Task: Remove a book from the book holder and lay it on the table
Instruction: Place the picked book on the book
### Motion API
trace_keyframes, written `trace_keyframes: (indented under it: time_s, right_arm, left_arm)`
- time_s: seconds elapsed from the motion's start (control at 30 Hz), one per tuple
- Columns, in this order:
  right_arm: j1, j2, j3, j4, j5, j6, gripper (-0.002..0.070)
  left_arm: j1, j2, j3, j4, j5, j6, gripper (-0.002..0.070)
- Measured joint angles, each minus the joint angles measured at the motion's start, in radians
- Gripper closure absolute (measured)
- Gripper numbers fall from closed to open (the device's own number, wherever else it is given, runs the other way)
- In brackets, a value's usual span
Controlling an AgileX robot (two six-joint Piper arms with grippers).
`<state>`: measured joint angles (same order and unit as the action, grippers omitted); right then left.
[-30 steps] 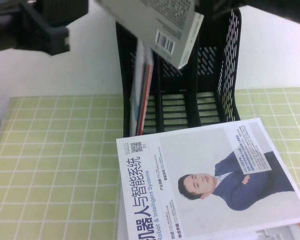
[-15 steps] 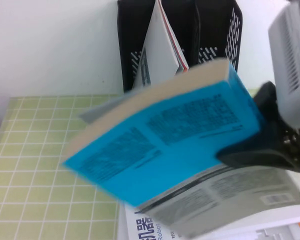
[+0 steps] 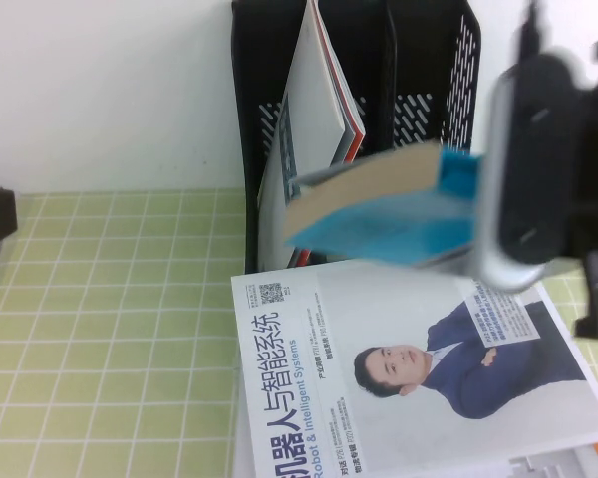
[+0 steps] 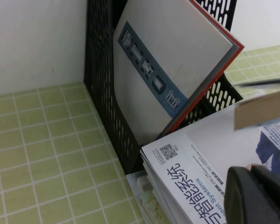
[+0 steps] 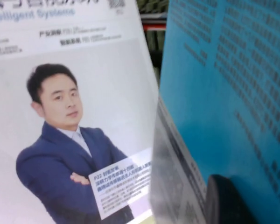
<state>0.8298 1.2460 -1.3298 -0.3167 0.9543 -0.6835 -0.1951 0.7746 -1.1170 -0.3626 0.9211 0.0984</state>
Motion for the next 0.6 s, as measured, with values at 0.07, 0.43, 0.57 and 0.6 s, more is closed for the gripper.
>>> trace_keyframes:
  time_s: [0.07, 0.43, 0.57, 0.6]
  right_arm:
    - [0.067, 0.033, 0.018, -0.094, 0.003, 0.074, 0.0476]
    - [0.373, 0.272, 0.274, -0.705, -0.001, 0.684, 0.0477]
    - [0.403, 0.279, 0.289, -0.563, -0.060, 0.729, 0.0476]
    - [0.404, 0.279, 0.289, -0.522, -0.065, 0.729, 0.0476]
  left_arm:
    - [0.000, 0.000, 0.010, 0.000, -0.003, 0.000, 0.0678]
    - [0.000, 0.000, 0.012, -0.009, -0.004, -0.006, 0.0678]
    - [0.000, 0.000, 0.012, -0.020, -0.002, -0.006, 0.0678]
    - [0.000, 0.000, 0.012, -0.022, 0.000, -0.006, 0.0678]
